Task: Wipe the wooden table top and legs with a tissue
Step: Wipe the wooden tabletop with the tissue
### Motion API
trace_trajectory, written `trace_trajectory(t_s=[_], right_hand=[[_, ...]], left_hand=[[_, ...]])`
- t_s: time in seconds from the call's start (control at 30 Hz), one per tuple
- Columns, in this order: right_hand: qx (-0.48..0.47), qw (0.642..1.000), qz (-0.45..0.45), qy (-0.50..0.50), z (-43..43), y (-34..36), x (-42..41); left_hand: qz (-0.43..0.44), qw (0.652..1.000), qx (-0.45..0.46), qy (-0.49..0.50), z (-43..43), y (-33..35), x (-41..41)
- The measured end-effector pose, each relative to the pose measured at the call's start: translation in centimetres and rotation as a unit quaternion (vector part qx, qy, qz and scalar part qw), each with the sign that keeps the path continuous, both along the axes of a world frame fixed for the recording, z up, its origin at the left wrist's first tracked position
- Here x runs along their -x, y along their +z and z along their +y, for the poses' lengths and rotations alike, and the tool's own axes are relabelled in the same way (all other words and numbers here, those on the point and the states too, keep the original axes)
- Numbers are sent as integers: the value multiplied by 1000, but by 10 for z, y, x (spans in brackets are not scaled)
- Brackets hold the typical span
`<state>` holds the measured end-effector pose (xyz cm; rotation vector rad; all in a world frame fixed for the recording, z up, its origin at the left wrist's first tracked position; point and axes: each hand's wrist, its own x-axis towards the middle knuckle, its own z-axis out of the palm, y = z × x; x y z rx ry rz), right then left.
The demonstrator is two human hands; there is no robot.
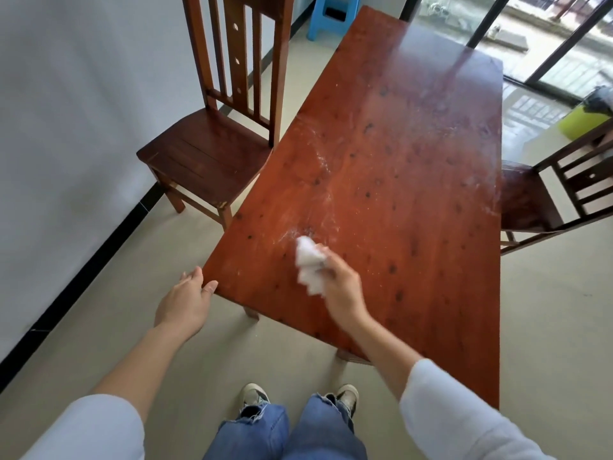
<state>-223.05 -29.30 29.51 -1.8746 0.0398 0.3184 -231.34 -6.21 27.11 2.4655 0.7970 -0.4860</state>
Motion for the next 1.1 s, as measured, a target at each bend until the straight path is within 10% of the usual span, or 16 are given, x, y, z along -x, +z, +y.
trace_trajectory(t_s=[0.2,0.33,0.5,0.63,0.8,0.97,1.1], right_hand=[[245,951,16,-189,-66,-30,-90],[299,950,-19,-89,-13,-48,-78],[224,962,-117,102,93,-47,-15],[39,977,28,209,150,-29,13],[-87,992,52,69,149,-10,-7],[129,990,-27,-42,74,-25,-51],[225,953,-134,154,90,-54,9]], left_hand=[[-38,997,1,63,9,-5,-2],[-61,993,24,96,16,-4,-3],[-67,990,39,117,18,-1,-2],[-59,992,42,99,18,-2,1],[-83,982,102,135,13,-3,11],[-102,966,160,178,18,-6,12],[-89,938,251,221,27,-1,9]])
